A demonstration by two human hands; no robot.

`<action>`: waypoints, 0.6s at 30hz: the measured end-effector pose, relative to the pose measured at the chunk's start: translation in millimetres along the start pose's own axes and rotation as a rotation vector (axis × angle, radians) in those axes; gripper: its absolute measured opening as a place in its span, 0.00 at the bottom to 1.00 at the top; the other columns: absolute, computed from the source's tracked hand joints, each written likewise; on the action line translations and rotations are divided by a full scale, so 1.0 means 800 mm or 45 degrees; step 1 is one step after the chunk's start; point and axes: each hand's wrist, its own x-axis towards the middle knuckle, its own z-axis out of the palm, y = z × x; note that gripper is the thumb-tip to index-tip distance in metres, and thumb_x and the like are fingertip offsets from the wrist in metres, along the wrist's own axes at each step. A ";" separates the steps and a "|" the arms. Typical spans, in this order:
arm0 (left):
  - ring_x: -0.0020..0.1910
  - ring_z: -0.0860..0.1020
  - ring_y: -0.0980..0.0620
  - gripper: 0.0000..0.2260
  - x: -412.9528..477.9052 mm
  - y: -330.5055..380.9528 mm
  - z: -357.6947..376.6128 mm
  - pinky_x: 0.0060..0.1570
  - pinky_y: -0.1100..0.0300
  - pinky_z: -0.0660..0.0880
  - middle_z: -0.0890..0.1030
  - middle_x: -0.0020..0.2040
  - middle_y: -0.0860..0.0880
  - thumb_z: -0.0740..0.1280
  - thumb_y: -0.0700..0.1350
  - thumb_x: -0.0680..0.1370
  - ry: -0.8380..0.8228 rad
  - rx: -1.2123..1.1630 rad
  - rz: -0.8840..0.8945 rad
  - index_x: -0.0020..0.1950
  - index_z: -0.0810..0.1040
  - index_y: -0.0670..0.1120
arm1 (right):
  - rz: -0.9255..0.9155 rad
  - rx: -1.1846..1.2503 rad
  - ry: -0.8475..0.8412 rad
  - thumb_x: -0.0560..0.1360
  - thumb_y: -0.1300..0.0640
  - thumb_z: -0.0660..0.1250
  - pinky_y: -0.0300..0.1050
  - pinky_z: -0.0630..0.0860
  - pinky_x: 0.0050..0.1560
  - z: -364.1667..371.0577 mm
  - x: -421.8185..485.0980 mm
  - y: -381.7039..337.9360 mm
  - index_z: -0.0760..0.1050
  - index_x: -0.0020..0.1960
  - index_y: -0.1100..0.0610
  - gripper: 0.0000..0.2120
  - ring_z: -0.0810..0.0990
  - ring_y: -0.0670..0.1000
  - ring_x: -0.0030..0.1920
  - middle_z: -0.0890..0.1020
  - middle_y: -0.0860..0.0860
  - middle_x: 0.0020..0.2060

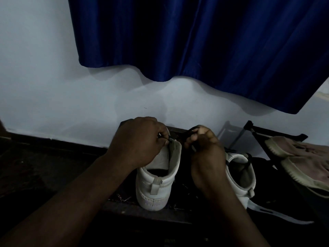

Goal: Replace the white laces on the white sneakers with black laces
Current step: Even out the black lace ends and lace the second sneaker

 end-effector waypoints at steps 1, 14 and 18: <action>0.41 0.73 0.61 0.03 0.000 0.000 0.000 0.44 0.60 0.66 0.73 0.39 0.61 0.71 0.57 0.77 0.001 -0.006 0.001 0.47 0.83 0.62 | 0.028 0.153 -0.011 0.84 0.66 0.56 0.45 0.72 0.45 0.002 -0.001 -0.006 0.74 0.46 0.58 0.12 0.74 0.50 0.37 0.76 0.50 0.32; 0.42 0.74 0.59 0.02 0.001 0.002 0.001 0.43 0.60 0.66 0.77 0.44 0.58 0.71 0.55 0.77 0.027 -0.015 -0.007 0.48 0.83 0.60 | -0.761 -1.367 -0.200 0.84 0.52 0.59 0.50 0.78 0.46 -0.018 0.004 0.013 0.79 0.54 0.51 0.11 0.82 0.49 0.46 0.84 0.46 0.44; 0.42 0.74 0.60 0.03 0.000 0.002 0.002 0.42 0.61 0.65 0.76 0.45 0.58 0.71 0.54 0.78 0.028 -0.028 -0.012 0.49 0.83 0.60 | -0.644 -1.572 -0.307 0.83 0.50 0.60 0.53 0.77 0.49 -0.025 0.006 0.010 0.79 0.45 0.52 0.12 0.81 0.52 0.48 0.84 0.50 0.45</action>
